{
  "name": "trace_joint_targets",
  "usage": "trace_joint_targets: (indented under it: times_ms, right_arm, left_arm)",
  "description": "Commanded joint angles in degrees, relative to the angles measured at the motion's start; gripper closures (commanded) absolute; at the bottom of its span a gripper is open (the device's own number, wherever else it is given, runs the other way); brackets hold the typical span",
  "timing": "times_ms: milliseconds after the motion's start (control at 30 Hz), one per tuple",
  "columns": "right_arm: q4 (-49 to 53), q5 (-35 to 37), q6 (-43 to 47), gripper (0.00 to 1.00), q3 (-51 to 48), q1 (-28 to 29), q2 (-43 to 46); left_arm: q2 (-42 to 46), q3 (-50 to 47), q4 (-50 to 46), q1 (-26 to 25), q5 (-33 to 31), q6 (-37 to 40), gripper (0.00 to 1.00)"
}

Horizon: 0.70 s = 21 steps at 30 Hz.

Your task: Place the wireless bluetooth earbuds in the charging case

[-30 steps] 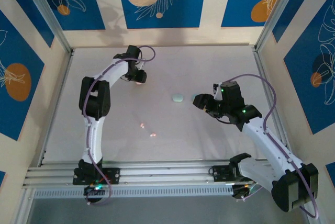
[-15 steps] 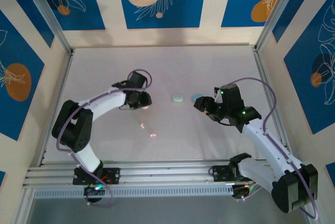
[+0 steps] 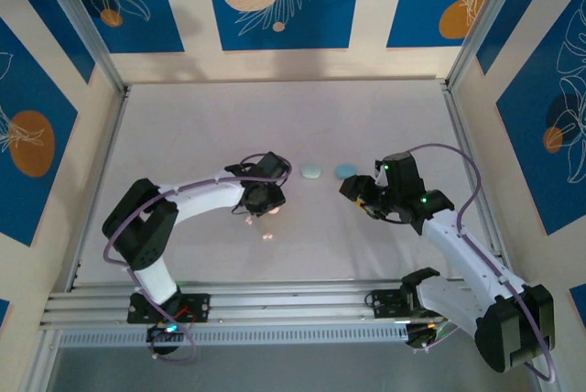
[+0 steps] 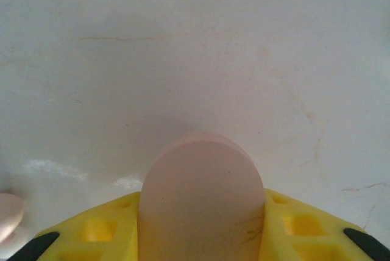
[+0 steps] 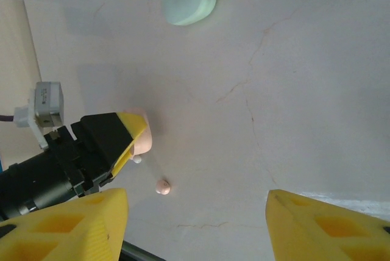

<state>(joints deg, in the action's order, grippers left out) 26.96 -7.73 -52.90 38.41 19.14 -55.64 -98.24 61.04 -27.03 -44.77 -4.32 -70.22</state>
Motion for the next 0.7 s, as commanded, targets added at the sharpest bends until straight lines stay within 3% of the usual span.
trace_joint_targets:
  times_ms: [0,267,500,667]
  right_arm:
    - [-1.3,-0.6,-1.2,0.38,-1.0,0.5,-1.3]
    - [-1.9,-0.1,-1.4,0.38,0.4,3.2,-5.6]
    - [-2.5,2.0,-0.6,0.38,2.1,6.2,-8.4]
    - [-3.8,5.3,1.7,0.38,3.7,9.5,-11.7]
  left_arm:
    - [-1.8,1.3,-4.1,-0.8,-1.8,-7.1,0.65]
    - [-4.4,3.2,-5.2,-1.8,0.9,-9.7,0.64]
    - [-3.5,5.5,-5.5,-2.1,-0.8,-5.9,0.43]
    - [2.4,5.9,-7.1,-2.1,-7.4,-1.1,0.31]
